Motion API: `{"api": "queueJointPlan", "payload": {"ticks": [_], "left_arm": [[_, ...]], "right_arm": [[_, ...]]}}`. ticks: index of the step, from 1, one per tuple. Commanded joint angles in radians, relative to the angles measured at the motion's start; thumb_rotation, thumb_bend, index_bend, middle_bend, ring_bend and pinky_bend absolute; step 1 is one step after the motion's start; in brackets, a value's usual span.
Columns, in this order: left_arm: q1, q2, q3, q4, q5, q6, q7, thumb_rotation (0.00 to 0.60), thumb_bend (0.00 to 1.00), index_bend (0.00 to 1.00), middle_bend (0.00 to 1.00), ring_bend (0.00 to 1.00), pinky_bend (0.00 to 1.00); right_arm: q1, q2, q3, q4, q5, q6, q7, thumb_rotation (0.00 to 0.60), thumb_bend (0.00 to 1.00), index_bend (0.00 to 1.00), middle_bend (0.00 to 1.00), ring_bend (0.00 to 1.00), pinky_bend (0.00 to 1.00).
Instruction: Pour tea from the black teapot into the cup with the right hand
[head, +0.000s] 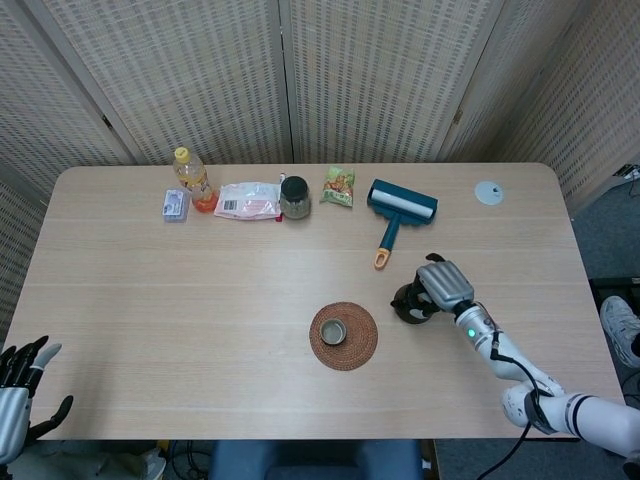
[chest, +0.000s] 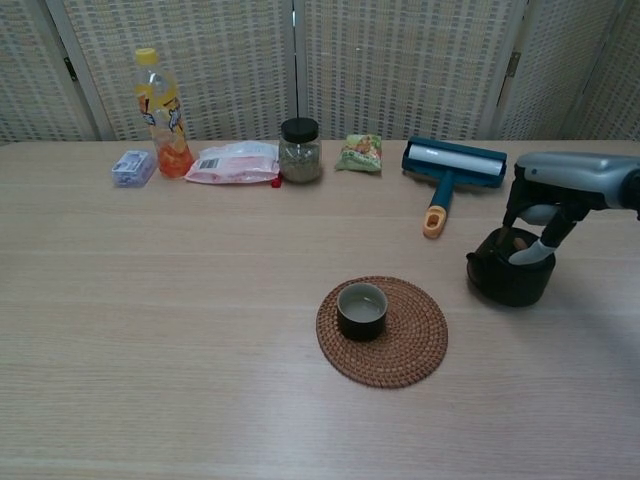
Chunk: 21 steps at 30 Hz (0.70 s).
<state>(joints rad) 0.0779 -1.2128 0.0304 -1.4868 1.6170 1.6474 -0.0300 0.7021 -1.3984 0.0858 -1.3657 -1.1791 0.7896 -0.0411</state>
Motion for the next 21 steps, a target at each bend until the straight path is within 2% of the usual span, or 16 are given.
{"api": "queueJointPlan", "payload": {"ticks": [1,11,17,21], "left_arm": [[0.000,0.000,0.001,0.000,0.000,-0.001,0.001,0.600,0.29,0.15,0.07,0.09,0.01],[0.002,-0.001,0.003,0.002,-0.002,0.000,-0.001,0.600,0.29,0.15,0.07,0.09,0.01],[0.003,-0.001,0.004,0.003,-0.003,0.000,0.000,0.600,0.29,0.15,0.07,0.09,0.01],[0.005,0.000,0.004,0.003,-0.004,0.002,0.000,0.600,0.29,0.15,0.07,0.09,0.01]], "right_arm": [[-0.003,-0.005,-0.001,0.005,0.002,0.004,-0.011,0.556,0.05,1.00,0.99,0.90,0.15],[-0.010,-0.021,-0.006,0.023,0.014,-0.003,-0.046,0.556,0.04,1.00,0.95,0.86,0.15],[-0.008,-0.031,-0.006,0.028,0.031,-0.014,-0.076,0.555,0.04,1.00,0.91,0.80,0.14],[-0.008,-0.033,-0.008,0.025,0.038,-0.015,-0.097,0.556,0.04,0.93,0.84,0.72,0.13]]}}
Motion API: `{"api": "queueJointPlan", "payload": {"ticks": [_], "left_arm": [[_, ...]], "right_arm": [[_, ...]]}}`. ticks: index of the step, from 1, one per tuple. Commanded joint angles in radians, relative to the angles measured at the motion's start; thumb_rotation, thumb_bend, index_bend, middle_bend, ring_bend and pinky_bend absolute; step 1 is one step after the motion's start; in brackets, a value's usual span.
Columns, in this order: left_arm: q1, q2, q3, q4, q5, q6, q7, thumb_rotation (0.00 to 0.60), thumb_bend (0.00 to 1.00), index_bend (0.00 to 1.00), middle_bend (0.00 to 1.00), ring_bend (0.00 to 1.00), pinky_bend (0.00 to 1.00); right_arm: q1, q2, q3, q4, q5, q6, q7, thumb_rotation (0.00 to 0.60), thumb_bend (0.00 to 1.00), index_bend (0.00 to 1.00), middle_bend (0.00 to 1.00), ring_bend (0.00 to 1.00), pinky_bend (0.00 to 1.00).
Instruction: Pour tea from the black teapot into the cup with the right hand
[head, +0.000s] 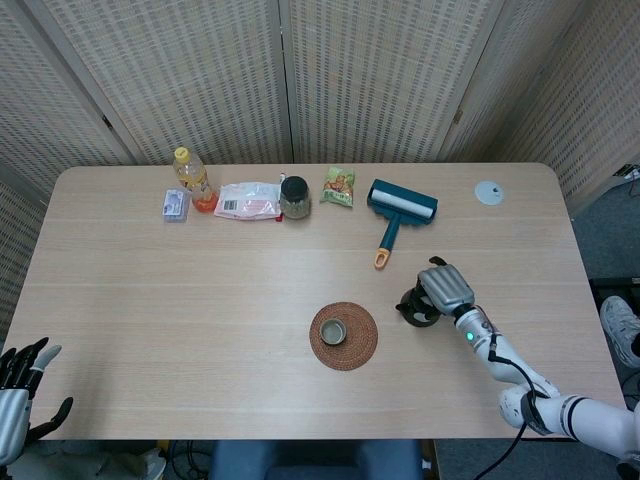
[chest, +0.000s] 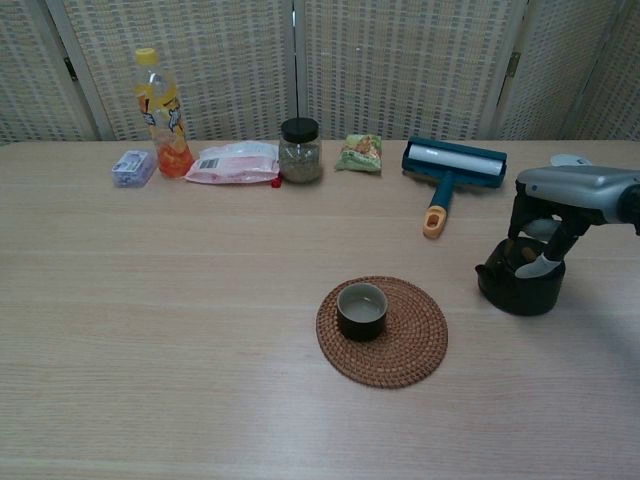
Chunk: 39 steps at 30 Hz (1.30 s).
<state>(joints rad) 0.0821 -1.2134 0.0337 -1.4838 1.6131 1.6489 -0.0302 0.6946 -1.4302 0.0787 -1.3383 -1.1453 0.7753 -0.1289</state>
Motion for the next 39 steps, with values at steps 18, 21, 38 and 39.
{"api": "queueJointPlan", "payload": {"ticks": [18,21,38,39], "left_arm": [[-0.001,0.000,0.001,0.002,0.003,0.000,-0.006,0.600,0.29,0.15,0.07,0.09,0.01],[-0.002,0.001,0.000,0.001,0.004,0.000,-0.006,0.600,0.29,0.15,0.07,0.09,0.01],[-0.027,0.015,-0.014,-0.009,0.008,-0.014,-0.012,0.600,0.29,0.15,0.07,0.09,0.01],[-0.030,0.017,-0.014,-0.011,0.008,-0.018,-0.012,0.600,0.29,0.15,0.07,0.09,0.01]], "right_arm": [[-0.024,0.057,0.001,-0.110,0.008,0.071,-0.095,0.552,0.02,0.32,0.32,0.22,0.09],[-0.029,0.064,0.002,-0.124,0.010,0.087,-0.114,0.544,0.02,0.26,0.23,0.15,0.06],[-0.203,0.171,-0.039,-0.306,-0.133,0.446,-0.224,0.600,0.05,0.23,0.20,0.09,0.03],[-0.225,0.186,-0.049,-0.323,-0.148,0.473,-0.223,0.600,0.05,0.23,0.20,0.09,0.03]]}}
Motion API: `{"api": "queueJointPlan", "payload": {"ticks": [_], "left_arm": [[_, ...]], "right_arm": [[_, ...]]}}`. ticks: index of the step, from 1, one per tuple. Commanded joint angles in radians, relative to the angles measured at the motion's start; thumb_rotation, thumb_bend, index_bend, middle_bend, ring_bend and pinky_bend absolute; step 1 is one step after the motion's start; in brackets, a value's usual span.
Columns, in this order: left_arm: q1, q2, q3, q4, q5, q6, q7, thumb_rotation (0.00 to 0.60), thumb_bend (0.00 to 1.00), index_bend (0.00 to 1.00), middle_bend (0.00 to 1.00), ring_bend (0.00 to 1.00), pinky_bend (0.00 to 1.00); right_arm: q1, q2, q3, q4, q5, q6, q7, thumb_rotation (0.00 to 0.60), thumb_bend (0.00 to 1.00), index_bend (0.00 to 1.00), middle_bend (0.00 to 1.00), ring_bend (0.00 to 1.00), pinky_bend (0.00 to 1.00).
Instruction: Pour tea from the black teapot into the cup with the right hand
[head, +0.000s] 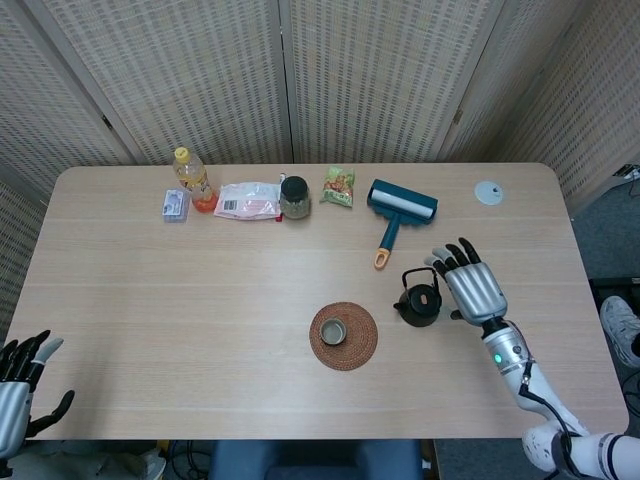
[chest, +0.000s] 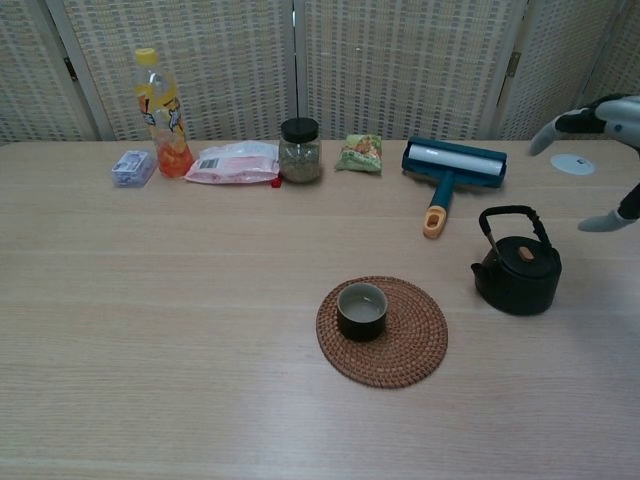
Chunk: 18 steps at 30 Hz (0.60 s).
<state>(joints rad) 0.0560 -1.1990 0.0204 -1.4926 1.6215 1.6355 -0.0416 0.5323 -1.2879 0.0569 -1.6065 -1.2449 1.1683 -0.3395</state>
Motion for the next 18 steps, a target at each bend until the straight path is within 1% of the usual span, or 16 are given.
{"api": "queueJointPlan", "payload": {"ticks": [1,6,9,14,18], "left_arm": [[-0.006,0.004,0.000,-0.004,0.002,-0.007,-0.001,0.600,0.29,0.15,0.07,0.09,0.01],[-0.018,0.009,-0.004,-0.012,0.013,-0.009,-0.003,0.600,0.29,0.15,0.07,0.09,0.01],[-0.027,0.009,-0.006,-0.017,0.019,-0.014,0.002,0.600,0.29,0.15,0.07,0.09,0.01],[-0.044,0.004,-0.008,-0.036,0.030,-0.028,0.022,0.600,0.29,0.15,0.07,0.09,0.01],[-0.057,0.002,-0.012,-0.050,0.035,-0.037,0.036,0.600,0.29,0.15,0.07,0.09,0.01]], "right_arm": [[-0.080,0.056,-0.034,-0.068,-0.056,0.101,-0.011,0.600,0.06,0.23,0.21,0.09,0.03],[-0.181,0.119,-0.076,-0.112,-0.114,0.220,0.024,0.600,0.06,0.23,0.23,0.09,0.03],[-0.240,0.145,-0.098,-0.119,-0.152,0.288,0.056,0.600,0.06,0.23,0.23,0.09,0.03],[-0.325,0.156,-0.136,-0.103,-0.211,0.367,0.101,0.600,0.06,0.23,0.25,0.09,0.03],[-0.372,0.151,-0.148,-0.083,-0.240,0.407,0.128,0.600,0.06,0.23,0.25,0.09,0.03]]}}
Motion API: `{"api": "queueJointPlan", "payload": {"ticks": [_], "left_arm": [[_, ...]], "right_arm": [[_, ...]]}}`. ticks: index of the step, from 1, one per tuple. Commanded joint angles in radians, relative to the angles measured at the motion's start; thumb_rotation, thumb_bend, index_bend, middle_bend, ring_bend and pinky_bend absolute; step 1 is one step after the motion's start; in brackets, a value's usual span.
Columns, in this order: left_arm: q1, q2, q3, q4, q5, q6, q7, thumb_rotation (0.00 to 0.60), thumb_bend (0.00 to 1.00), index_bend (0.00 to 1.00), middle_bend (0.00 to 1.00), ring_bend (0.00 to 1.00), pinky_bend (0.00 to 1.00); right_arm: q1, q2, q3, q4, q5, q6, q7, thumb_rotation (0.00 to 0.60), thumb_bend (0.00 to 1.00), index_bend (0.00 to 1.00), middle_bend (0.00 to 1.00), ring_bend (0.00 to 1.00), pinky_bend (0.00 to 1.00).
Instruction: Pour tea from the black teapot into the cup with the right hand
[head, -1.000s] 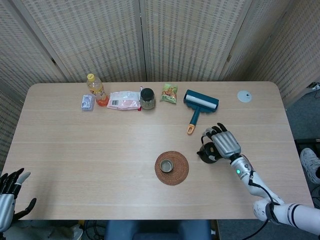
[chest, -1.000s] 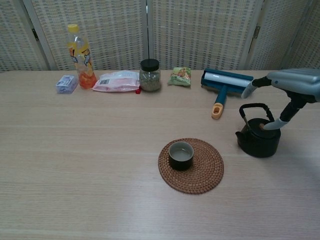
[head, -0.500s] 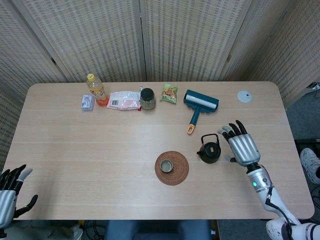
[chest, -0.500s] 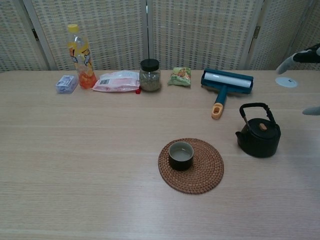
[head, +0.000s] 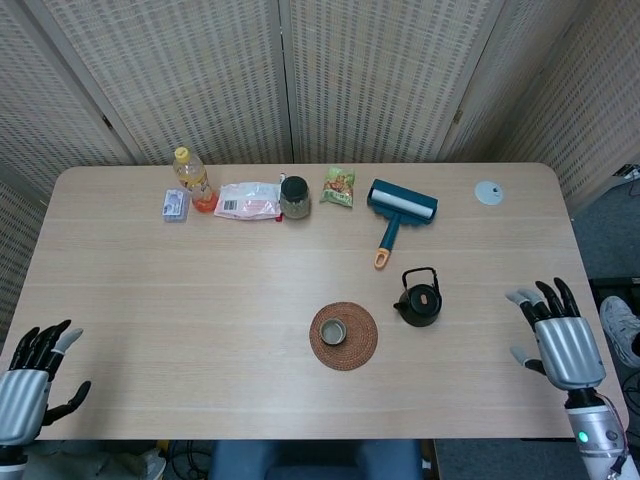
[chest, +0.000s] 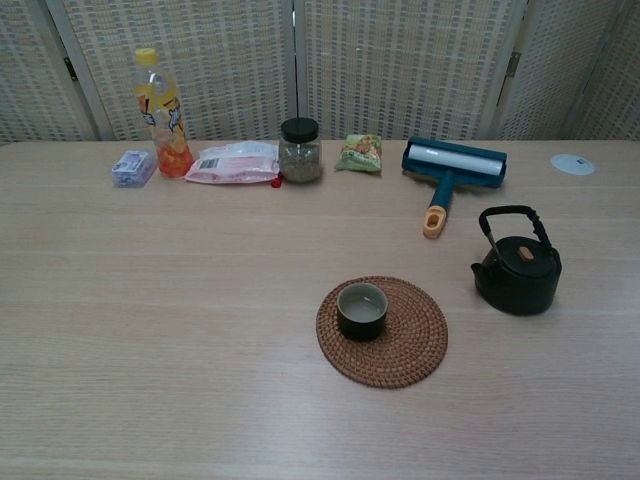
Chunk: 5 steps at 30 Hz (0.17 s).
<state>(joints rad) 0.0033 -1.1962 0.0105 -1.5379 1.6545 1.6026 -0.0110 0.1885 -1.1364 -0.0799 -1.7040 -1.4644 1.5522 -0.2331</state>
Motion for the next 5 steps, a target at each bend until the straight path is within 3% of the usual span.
{"api": "queueJointPlan", "payload": {"ticks": [1,5], "left_arm": [[-0.007,-0.001,-0.002,-0.007,0.003,-0.006,0.009,0.600,0.29,0.15,0.07,0.09,0.01],[-0.015,0.000,-0.004,-0.018,0.001,-0.014,0.024,0.600,0.29,0.15,0.07,0.09,0.01]], "right_arm": [[-0.036,-0.002,-0.013,0.020,-0.025,0.028,0.027,0.600,0.06,0.23,0.25,0.09,0.03],[-0.058,-0.006,-0.011,0.034,-0.043,0.035,0.044,0.600,0.06,0.23,0.25,0.09,0.03]]}}
